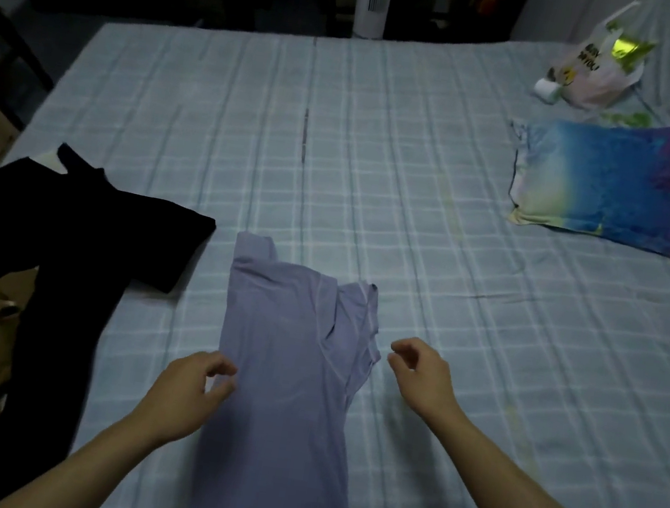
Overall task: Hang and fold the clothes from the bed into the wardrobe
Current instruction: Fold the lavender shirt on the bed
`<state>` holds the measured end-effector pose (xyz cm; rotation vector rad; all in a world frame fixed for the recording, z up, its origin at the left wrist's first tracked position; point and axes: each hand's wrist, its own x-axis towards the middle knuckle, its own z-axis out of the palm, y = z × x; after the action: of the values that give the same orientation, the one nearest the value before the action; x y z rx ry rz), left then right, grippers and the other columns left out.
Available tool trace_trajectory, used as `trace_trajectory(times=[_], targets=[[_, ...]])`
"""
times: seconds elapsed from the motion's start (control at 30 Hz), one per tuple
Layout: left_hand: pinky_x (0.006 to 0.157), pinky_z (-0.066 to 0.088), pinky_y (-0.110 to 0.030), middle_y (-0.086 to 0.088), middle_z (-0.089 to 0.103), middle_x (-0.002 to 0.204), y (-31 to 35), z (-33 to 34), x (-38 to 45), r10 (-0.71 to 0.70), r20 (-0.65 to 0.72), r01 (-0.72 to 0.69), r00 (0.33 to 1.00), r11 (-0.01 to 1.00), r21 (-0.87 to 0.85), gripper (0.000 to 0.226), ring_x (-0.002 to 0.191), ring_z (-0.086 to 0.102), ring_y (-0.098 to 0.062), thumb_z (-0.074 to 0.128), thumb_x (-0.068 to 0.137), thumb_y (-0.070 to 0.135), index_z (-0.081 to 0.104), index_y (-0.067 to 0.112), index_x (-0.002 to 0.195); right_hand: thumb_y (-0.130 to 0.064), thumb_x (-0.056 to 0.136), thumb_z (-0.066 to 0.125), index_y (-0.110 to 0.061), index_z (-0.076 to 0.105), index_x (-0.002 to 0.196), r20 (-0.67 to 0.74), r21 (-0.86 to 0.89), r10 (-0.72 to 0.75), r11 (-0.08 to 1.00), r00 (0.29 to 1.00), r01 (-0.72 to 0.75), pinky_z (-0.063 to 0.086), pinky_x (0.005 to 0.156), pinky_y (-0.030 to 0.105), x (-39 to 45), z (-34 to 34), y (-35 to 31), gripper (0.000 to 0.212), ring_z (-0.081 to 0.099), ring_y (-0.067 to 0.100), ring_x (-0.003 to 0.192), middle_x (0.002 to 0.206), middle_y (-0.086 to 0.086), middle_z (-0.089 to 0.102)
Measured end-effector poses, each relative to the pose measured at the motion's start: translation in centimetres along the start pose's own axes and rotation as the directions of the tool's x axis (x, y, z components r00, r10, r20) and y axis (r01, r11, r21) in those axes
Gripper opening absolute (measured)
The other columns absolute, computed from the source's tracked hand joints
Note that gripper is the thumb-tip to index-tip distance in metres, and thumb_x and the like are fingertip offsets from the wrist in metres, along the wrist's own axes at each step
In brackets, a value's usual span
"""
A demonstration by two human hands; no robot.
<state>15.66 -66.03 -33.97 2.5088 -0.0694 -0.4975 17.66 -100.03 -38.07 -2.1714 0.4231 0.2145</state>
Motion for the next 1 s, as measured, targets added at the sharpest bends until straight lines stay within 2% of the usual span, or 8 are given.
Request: trace_trajectory(times=[0.1, 0.2, 0.4, 0.57, 0.67, 0.83, 0.93, 1.0], targets=[[0.093, 0.046, -0.03, -0.002, 0.068, 0.112, -1.0, 1.4, 5.4, 0.027, -0.006, -0.026, 1.0, 0.998, 0.057, 0.021, 0.107, 0.062, -0.019, 0.066, 0.092, 0.022, 0.069, 0.014, 0.111, -0.009, 0.088, 0.067, -0.006, 0.07, 0.099, -0.022, -0.034, 0.032, 0.999, 0.999, -0.033, 0.036, 0.063, -0.003, 4.6, 2.5, 1.2, 0.012, 0.061, 0.013, 0.079, 0.094, 0.006, 0.071], [0.092, 0.045, -0.032, -0.005, 0.069, 0.111, -1.6, 2.9, 10.7, 0.072, -0.02, -0.071, 0.997, 0.995, 0.066, 0.02, 0.106, 0.063, -0.024, 0.067, 0.09, 0.019, 0.069, 0.01, 0.108, -0.008, 0.087, 0.067, -0.008, 0.072, 0.097, -0.017, -0.064, 0.055, 0.996, 0.998, -0.056, 0.037, 0.064, 0.003, 8.9, 4.9, 2.1, 0.011, 0.066, 0.017, 0.083, 0.092, 0.005, 0.072], [0.09, 0.046, -0.036, -0.003, 0.07, 0.104, -2.2, 5.6, 19.1, 0.138, -0.058, -0.136, 0.989, 0.99, 0.035, 0.012, 0.101, 0.062, -0.026, 0.068, 0.087, 0.018, 0.068, 0.014, 0.099, -0.012, 0.073, 0.08, -0.01, 0.067, 0.106, 0.028, -0.063, 0.005, 0.998, 1.0, -0.004, 0.047, 0.07, 0.017, 15.3, 8.8, 2.5, 0.036, 0.059, 0.014, 0.081, 0.092, 0.001, 0.064], [0.091, 0.046, -0.042, -0.009, 0.069, 0.104, -2.4, 6.6, 23.1, 0.164, -0.063, -0.157, 0.985, 0.982, 0.101, 0.015, 0.1, 0.06, -0.032, 0.066, 0.088, 0.016, 0.067, 0.01, 0.102, -0.012, 0.074, 0.079, -0.014, 0.06, 0.079, -0.047, -0.058, -0.096, 0.994, 0.994, 0.093, 0.035, 0.068, 0.018, 16.3, 10.6, 2.7, 0.02, 0.052, 0.019, 0.083, 0.086, 0.009, 0.059], [0.092, 0.046, -0.046, -0.011, 0.064, 0.114, -2.4, 7.1, 24.2, 0.19, -0.058, -0.172, 0.98, 0.959, 0.225, 0.023, 0.107, 0.056, -0.035, 0.065, 0.089, 0.02, 0.066, 0.011, 0.11, -0.007, 0.086, 0.068, -0.018, 0.05, 0.069, -0.14, -0.004, -0.111, 0.994, 0.984, 0.112, 0.035, 0.063, 0.009, 16.3, 10.4, 2.5, 0.026, 0.05, 0.003, 0.073, 0.076, 0.002, 0.054], [0.095, 0.044, -0.046, -0.011, 0.045, 0.145, -2.5, 8.5, 24.9, 0.239, 0.034, -0.228, 0.97, 0.858, 0.461, 0.052, 0.125, 0.046, -0.034, 0.065, 0.087, 0.039, 0.054, 0.017, 0.134, -0.019, 0.092, 0.063, -0.007, 0.049, 0.079, -0.264, 0.031, 0.037, 0.999, 0.964, -0.03, 0.035, 0.059, 0.023, 16.3, 8.2, 4.0, 0.023, 0.054, 0.023, 0.071, 0.077, 0.009, 0.056], [0.1, 0.039, -0.046, -0.011, 0.04, 0.15, -2.8, 9.4, 25.0, 0.199, 0.043, -0.194, 0.979, 0.849, 0.491, 0.063, 0.132, 0.041, -0.033, 0.066, 0.084, 0.045, 0.049, 0.019, 0.139, -0.029, 0.077, 0.08, -0.01, 0.051, 0.092, -0.137, -0.023, 0.125, 0.991, 0.983, -0.13, 0.035, 0.054, 0.012, 15.8, 7.5, 4.4, 0.038, 0.057, 0.014, 0.073, 0.084, 0.0, 0.06], [0.099, 0.04, -0.049, -0.014, 0.041, 0.149, -2.9, 9.5, 24.8, 0.207, 0.022, -0.191, 0.978, 0.851, 0.489, 0.067, 0.132, 0.041, -0.036, 0.071, 0.081, 0.043, 0.05, 0.017, 0.139, -0.034, 0.067, 0.087, -0.013, 0.05, 0.108, -0.016, 0.017, 0.233, 0.972, 0.972, -0.232, 0.043, 0.062, 0.017, 15.7, 7.5, 4.0, 0.059, 0.059, 0.015, 0.085, 0.097, -0.003, 0.059]])
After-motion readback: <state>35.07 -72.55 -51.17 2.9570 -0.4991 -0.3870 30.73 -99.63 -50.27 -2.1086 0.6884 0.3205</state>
